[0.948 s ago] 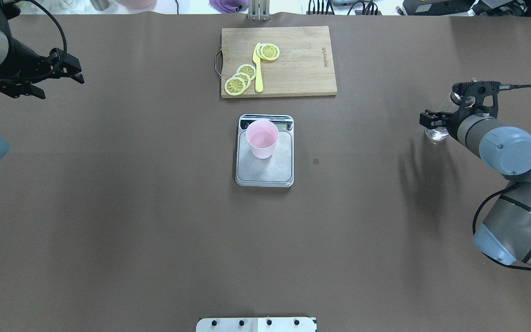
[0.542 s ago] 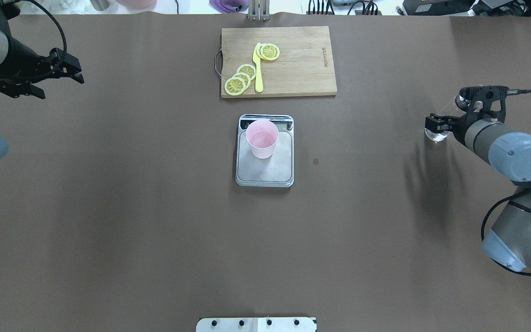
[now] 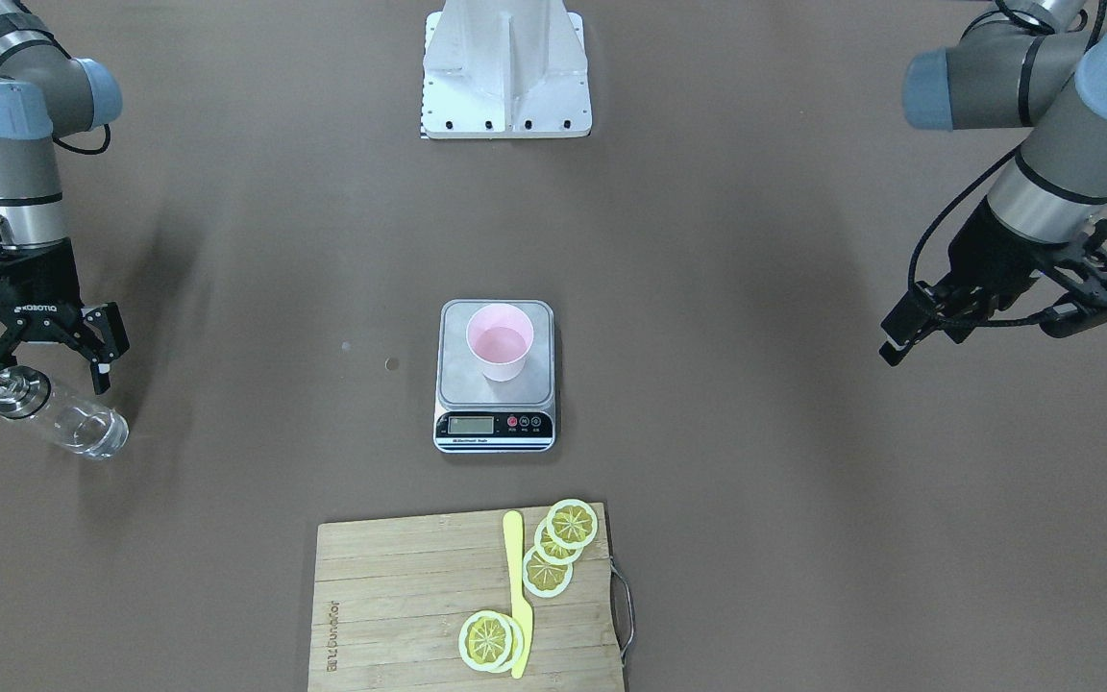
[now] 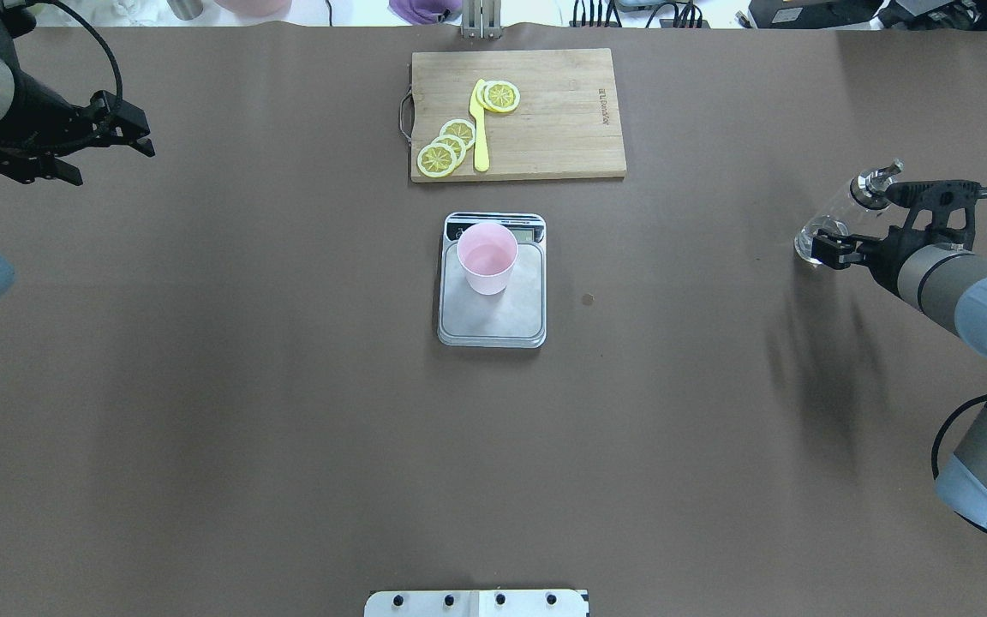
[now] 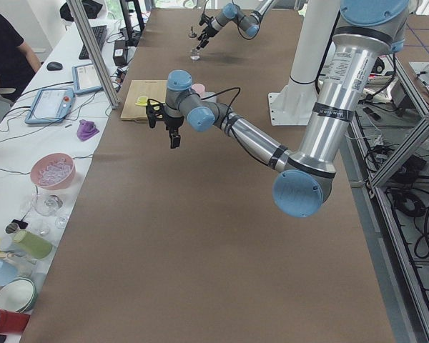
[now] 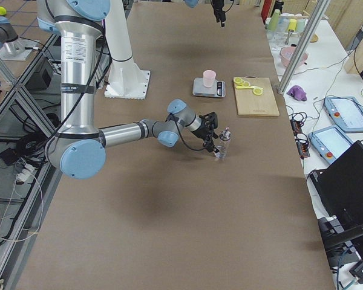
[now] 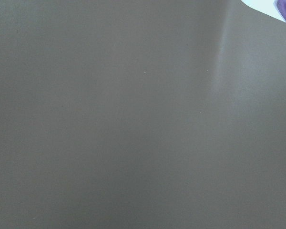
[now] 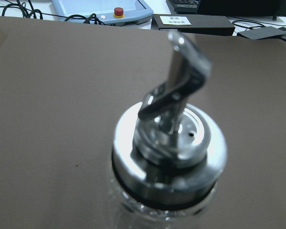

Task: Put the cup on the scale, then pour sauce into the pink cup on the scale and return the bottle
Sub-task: 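Open the right gripper and withdraw it from the glass bottle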

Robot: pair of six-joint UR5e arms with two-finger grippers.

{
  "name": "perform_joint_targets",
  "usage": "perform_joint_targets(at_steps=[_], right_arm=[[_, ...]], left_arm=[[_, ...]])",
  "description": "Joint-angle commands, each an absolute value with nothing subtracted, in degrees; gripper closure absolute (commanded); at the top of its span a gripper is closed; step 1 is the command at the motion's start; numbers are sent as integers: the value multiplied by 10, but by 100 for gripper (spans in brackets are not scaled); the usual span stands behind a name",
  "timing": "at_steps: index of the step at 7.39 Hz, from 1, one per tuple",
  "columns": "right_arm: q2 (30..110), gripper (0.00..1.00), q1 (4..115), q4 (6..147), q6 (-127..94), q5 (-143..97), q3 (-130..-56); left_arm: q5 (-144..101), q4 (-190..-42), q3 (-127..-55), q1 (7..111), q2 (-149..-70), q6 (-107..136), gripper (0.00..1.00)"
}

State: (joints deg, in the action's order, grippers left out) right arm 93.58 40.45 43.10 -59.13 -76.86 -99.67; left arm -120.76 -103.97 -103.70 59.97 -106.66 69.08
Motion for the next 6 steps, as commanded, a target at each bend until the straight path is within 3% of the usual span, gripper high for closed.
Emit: perform_joint_targets(at_steps=[1, 6], right_arm=[[973, 0, 401, 431, -592, -786, -1039], [1123, 0, 449, 483, -583, -932, -1247]], left_arm=[[-1208, -1040, -1034, 599, -1065, 691, 1], [-1207, -1040, -1037, 600, -1063, 691, 1]])
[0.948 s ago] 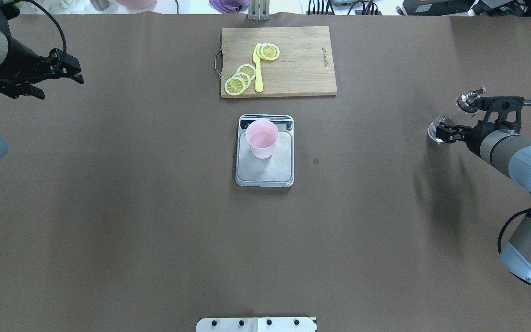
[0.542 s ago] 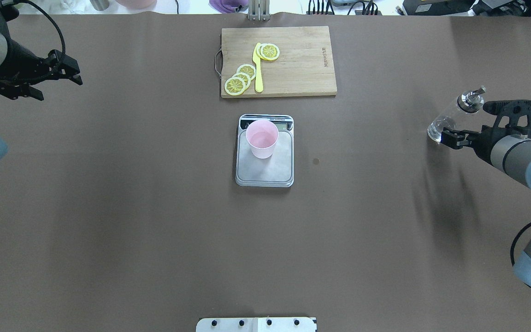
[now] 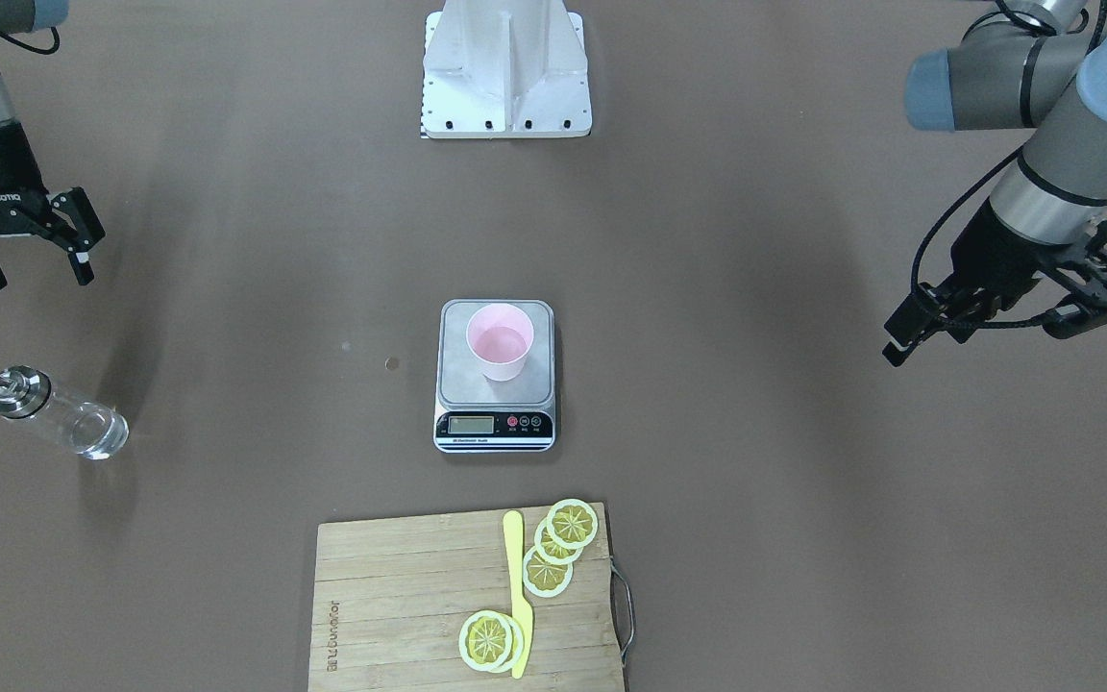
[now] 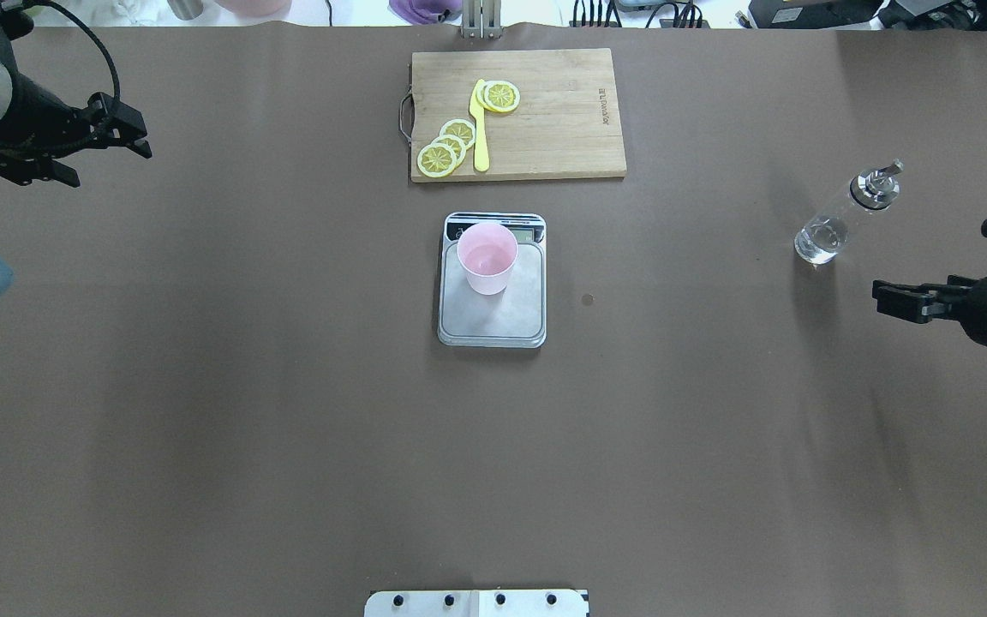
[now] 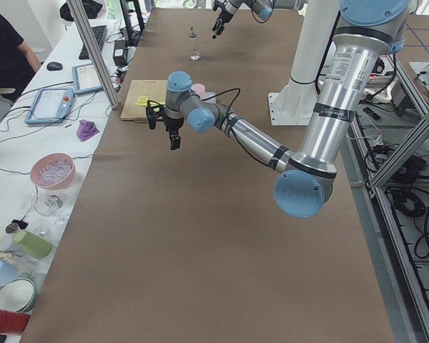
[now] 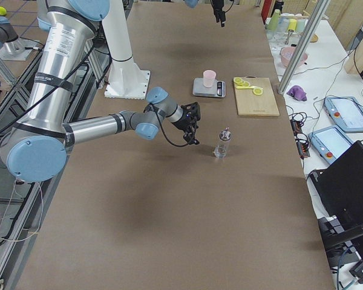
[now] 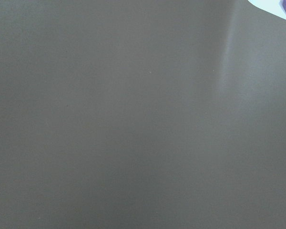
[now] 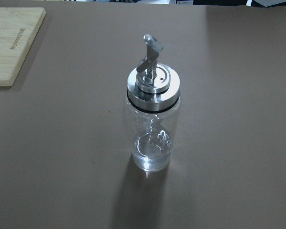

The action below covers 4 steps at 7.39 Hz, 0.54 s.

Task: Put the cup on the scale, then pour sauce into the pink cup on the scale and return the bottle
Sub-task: 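Open the right gripper and withdraw it from the glass bottle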

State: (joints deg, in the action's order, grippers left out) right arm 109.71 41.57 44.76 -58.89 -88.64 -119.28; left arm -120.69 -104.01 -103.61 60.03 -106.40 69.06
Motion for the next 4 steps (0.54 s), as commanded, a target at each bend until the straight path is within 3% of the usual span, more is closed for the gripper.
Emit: perform_joint_targets(at_steps=[1, 4], right_arm=[[1117, 0, 513, 527, -564, -1006, -1271], [1065, 0, 697, 637, -408, -1206, -1269]], left_arm=[[-1206, -1041, -1037, 600, -1063, 691, 1], [-1206, -1041, -1034, 599, -1063, 688, 1]])
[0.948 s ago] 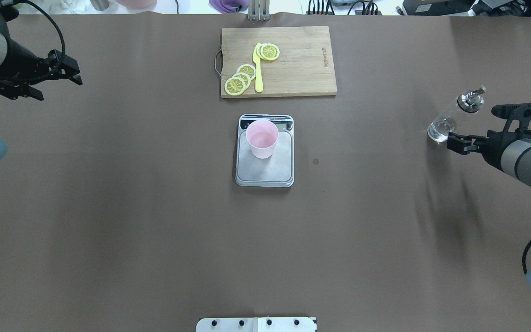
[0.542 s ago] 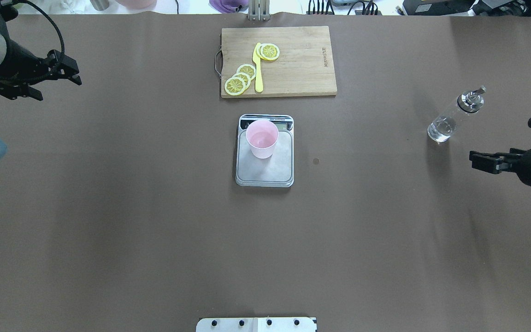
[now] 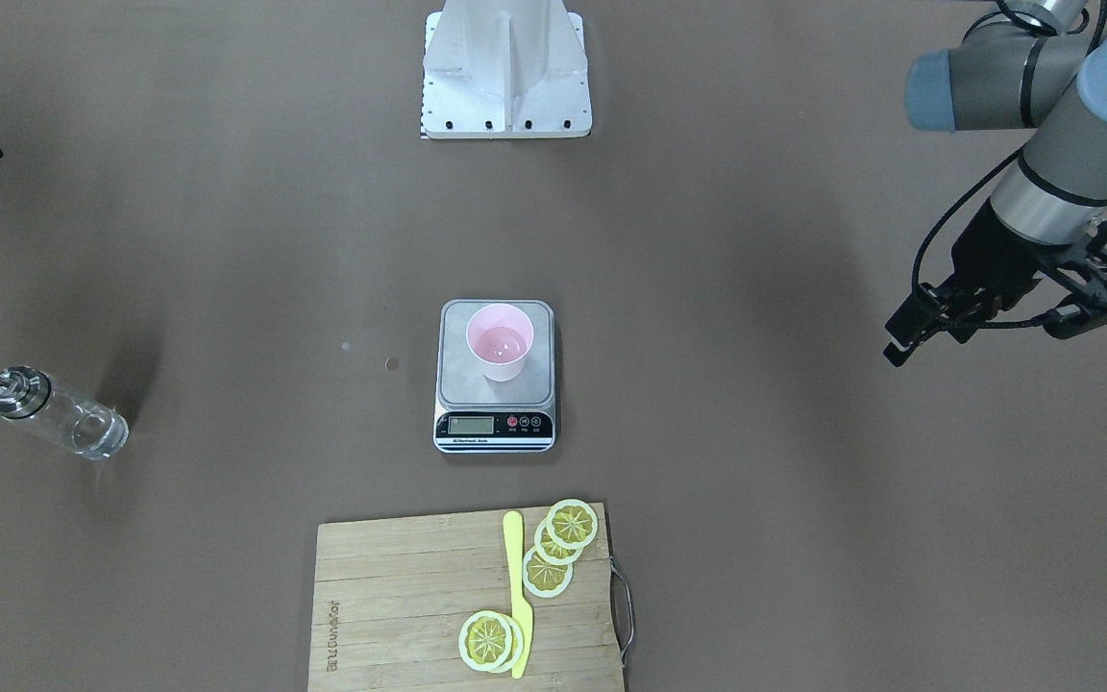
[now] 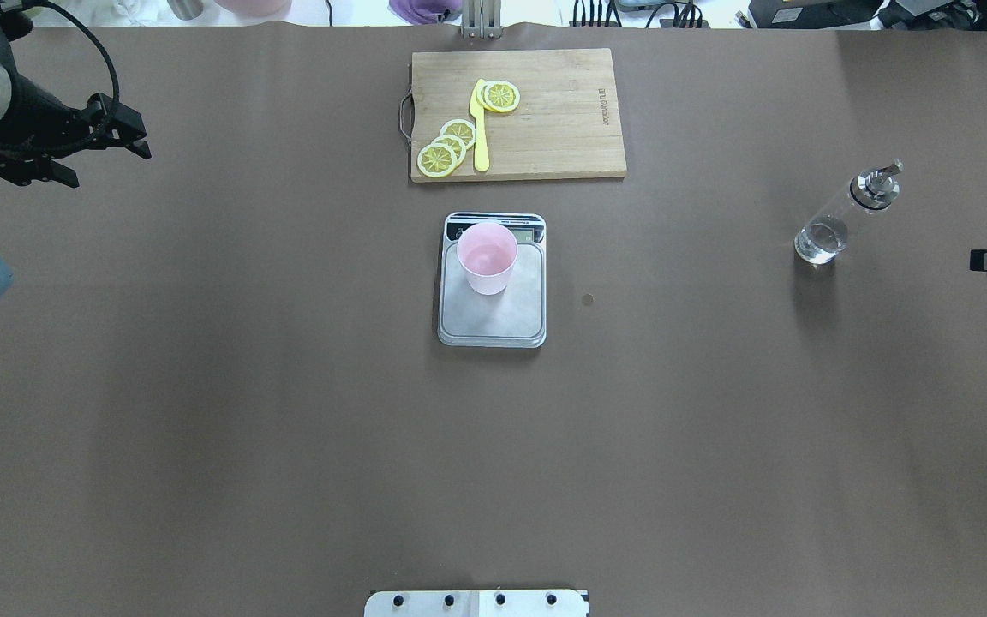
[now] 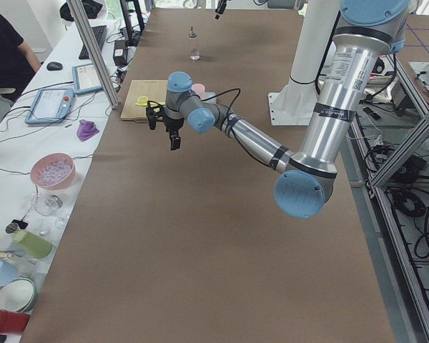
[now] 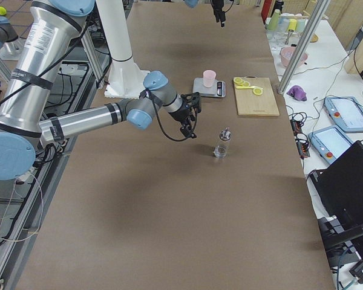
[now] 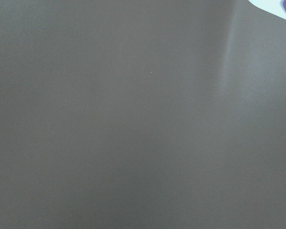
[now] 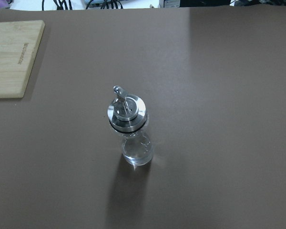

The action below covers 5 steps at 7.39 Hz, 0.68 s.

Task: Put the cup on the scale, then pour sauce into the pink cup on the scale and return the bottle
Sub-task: 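Open the right gripper and withdraw it from the glass bottle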

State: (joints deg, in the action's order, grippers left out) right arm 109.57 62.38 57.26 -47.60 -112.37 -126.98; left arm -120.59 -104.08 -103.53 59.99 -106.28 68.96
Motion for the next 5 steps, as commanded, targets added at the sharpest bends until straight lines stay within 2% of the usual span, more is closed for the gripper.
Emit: perform_joint_targets(at_steps=[1, 4, 5], right_arm=[[1032, 0, 726, 707, -336, -1233, -1259], [879, 0, 793, 900, -211, -1316, -1160], [853, 0, 812, 937, -156, -1323, -1125]], left_arm=[[-1206, -1042, -1027, 599, -1067, 686, 1], [-1206, -1046, -1013, 614, -1070, 678, 1], [-1212, -1039, -1006, 651, -1071, 602, 1]])
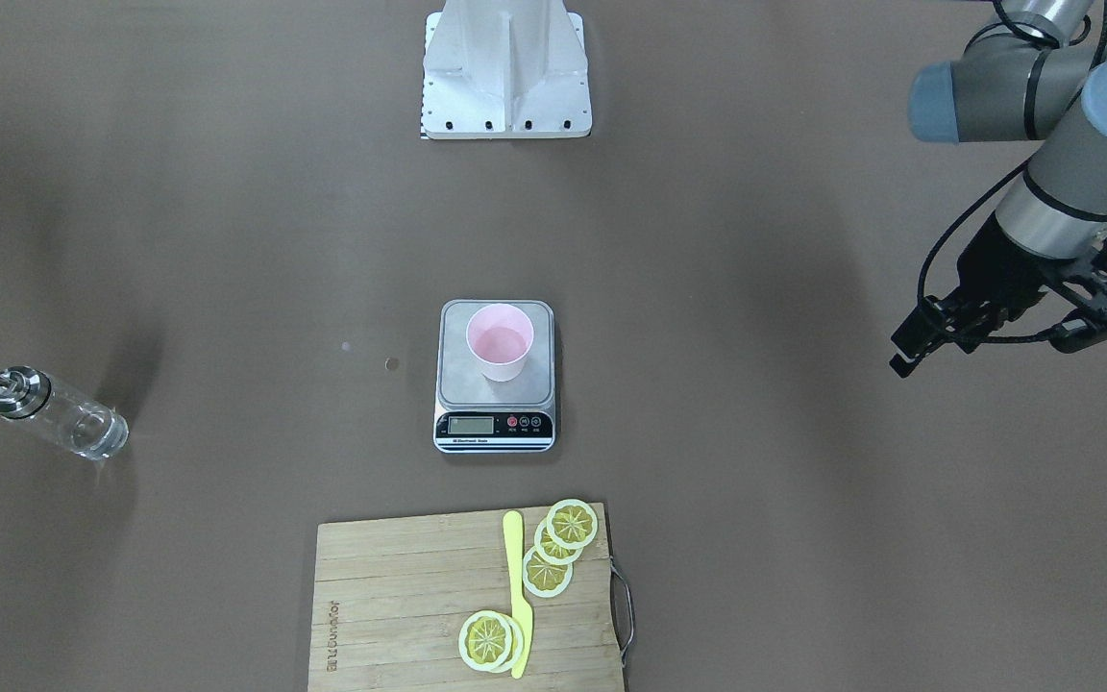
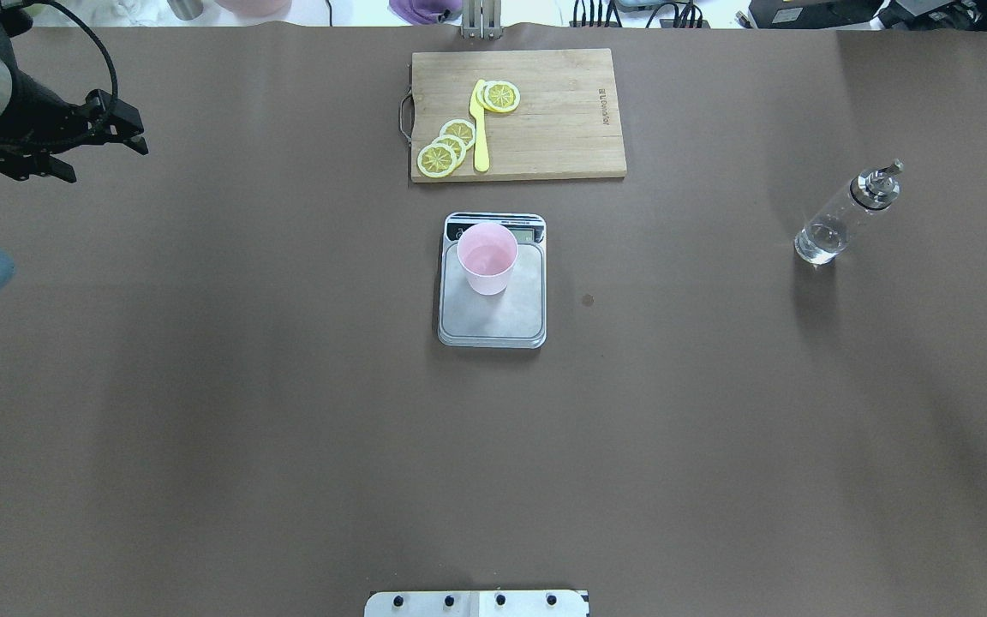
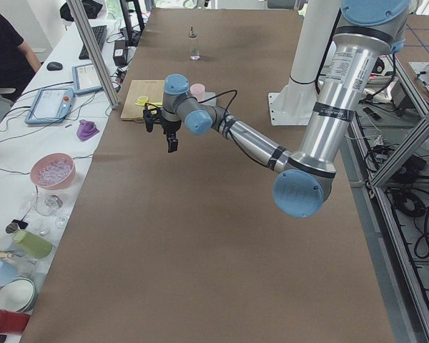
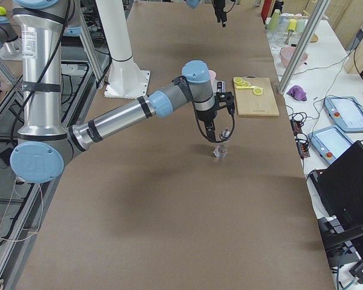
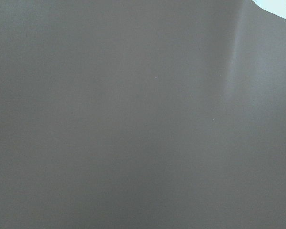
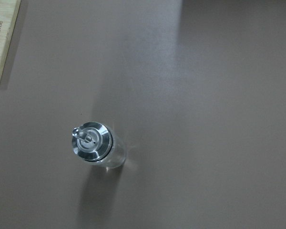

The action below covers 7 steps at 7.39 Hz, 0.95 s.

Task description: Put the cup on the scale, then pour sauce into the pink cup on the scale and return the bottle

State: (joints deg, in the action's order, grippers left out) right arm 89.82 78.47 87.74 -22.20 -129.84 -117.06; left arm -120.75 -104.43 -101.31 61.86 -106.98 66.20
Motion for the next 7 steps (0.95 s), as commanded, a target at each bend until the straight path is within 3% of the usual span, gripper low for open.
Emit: perform_joint_targets(at_steps=[1, 4, 5, 7], right_arm=[[839, 0, 830, 945, -105, -1324, -1085], [857, 0, 859, 965, 1, -1340, -977], [852, 0, 859, 996, 28, -1339, -931], [864, 0, 877, 998, 82, -1344, -917]], left_arm=[[-1219, -1016, -986, 693, -1071, 520, 1], [-1272, -808, -955, 802, -1077, 242, 1], [-1269, -803, -934, 824, -1071, 185, 1], [-1271, -809, -899, 867, -1042, 128, 1]])
